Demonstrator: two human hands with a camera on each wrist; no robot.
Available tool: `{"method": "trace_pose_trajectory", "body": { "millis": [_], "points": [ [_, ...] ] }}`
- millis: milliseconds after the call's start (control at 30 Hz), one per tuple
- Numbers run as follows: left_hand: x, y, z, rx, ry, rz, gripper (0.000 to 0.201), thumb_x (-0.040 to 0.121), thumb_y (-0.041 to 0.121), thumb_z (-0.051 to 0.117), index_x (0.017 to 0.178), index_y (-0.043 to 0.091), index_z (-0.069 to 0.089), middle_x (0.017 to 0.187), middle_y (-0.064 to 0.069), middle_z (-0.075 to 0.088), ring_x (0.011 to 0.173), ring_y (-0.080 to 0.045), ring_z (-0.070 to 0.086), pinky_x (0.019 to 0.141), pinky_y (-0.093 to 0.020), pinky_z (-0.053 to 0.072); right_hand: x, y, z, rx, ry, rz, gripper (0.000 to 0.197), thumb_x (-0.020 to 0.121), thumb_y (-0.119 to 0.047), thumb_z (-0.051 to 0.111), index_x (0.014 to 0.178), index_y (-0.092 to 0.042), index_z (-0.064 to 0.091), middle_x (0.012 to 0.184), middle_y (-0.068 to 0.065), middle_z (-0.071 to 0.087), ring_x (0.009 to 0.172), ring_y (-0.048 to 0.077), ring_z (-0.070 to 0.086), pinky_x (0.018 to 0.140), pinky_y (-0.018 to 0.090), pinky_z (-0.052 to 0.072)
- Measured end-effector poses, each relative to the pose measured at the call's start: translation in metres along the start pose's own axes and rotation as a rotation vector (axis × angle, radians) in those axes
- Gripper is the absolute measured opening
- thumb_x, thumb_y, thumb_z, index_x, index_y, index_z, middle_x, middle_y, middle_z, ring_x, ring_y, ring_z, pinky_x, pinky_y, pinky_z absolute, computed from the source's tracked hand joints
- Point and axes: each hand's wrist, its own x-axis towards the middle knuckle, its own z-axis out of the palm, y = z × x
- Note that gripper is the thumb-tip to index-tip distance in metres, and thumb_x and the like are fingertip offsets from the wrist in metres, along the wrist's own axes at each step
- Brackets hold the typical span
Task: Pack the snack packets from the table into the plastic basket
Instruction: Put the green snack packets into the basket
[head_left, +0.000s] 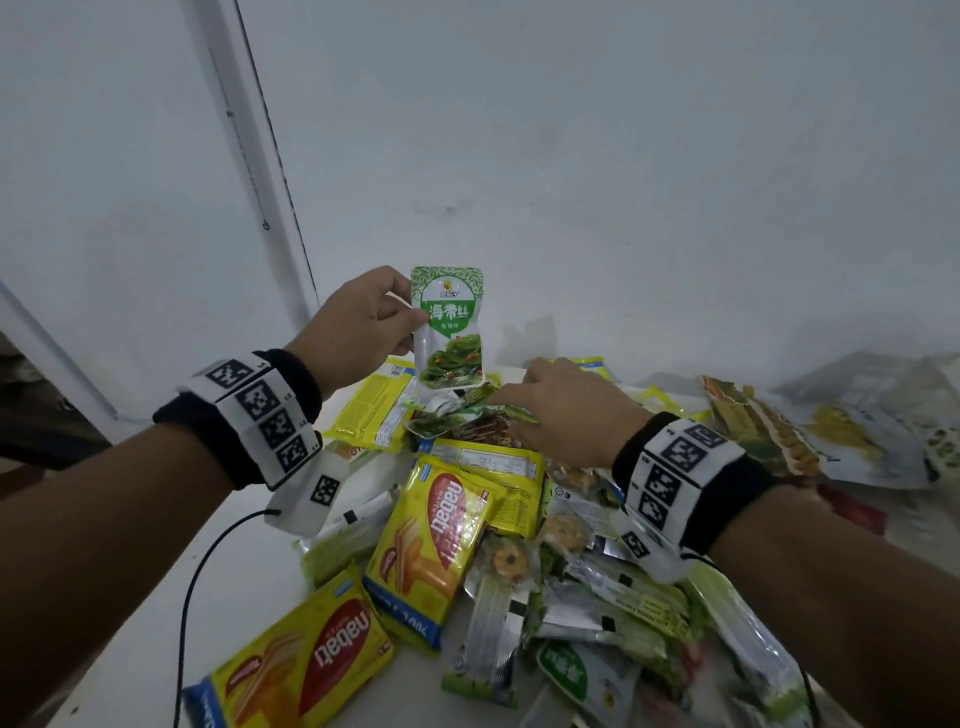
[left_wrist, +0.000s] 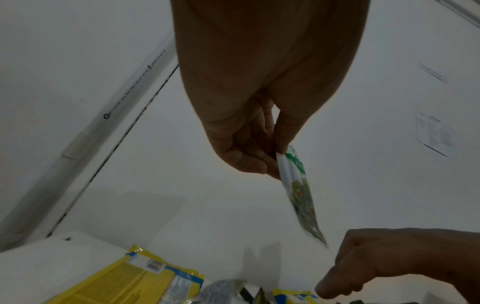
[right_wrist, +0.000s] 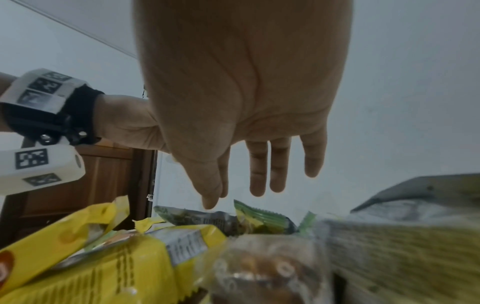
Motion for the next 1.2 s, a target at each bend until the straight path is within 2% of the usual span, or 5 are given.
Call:
{"method": "trace_pose_trajectory", "body": {
  "millis": [133,400,700,1067,1200],
  "points": [
    [-0.002,-0.001,-0.012,0.004,0.035,0.002,0.021,0.099,0.01,0.063,0.108,-0.005,0.053,0.083,-0.025,0.071,0.07,-0.02,0.065,0.074,-0.031,0.06,0.013,-0.018,-0.005,-0.014,0.007,-0.078,0.044,0.102,-0.041,0.053,0.146,-0.044,0.048,0.12,0.004,0.052,0.116,0.027,0.051,0.092,0.04,0.043],
    [-0.011,-0.005,-0.037,-0.025,0.065,-0.001,0.014,0.099,0.011,0.064,0.103,0.002,0.053,0.068,-0.002,0.07,0.062,-0.009,0.065,0.067,-0.021,0.058,0.037,-0.055,-0.005,-0.15,-0.024,-0.117,0.033,0.103,-0.04,0.054,0.135,-0.039,0.06,0.122,0.002,0.056,0.113,0.027,0.059,0.075,0.031,0.034],
    [-0.03,-0.011,-0.054,0.009,0.077,-0.011,0.012,0.099,0.014,0.064,0.093,0.015,0.055,0.065,0.004,0.071,0.063,-0.008,0.067,0.07,-0.024,0.06,0.031,-0.061,-0.011,-0.161,0.059,-0.104,0.022,0.103,-0.027,0.047,0.107,-0.032,0.068,0.087,-0.003,0.058,0.081,0.025,0.061,0.051,0.029,0.027],
    [-0.042,-0.006,-0.046,-0.034,0.078,0.001,0.012,0.099,0.012,0.064,0.102,0.006,0.054,0.064,0.001,0.069,0.063,-0.01,0.066,0.07,-0.024,0.061,-0.026,-0.042,-0.033,0.363,0.128,0.108,0.06,0.104,-0.055,0.034,0.077,-0.004,0.05,0.075,0.013,0.06,0.072,0.027,0.056,0.069,0.041,0.043],
    [-0.048,-0.002,-0.037,-0.052,0.049,0.02,0.012,0.099,0.011,0.064,0.101,0.006,0.054,0.065,-0.003,0.068,0.063,-0.012,0.065,0.07,-0.027,0.061,-0.037,-0.038,-0.03,0.394,0.163,0.244,0.041,0.098,-0.048,0.06,0.08,-0.012,0.058,0.079,0.001,0.061,0.073,0.014,0.054,0.06,0.029,0.037]
  ]
}}
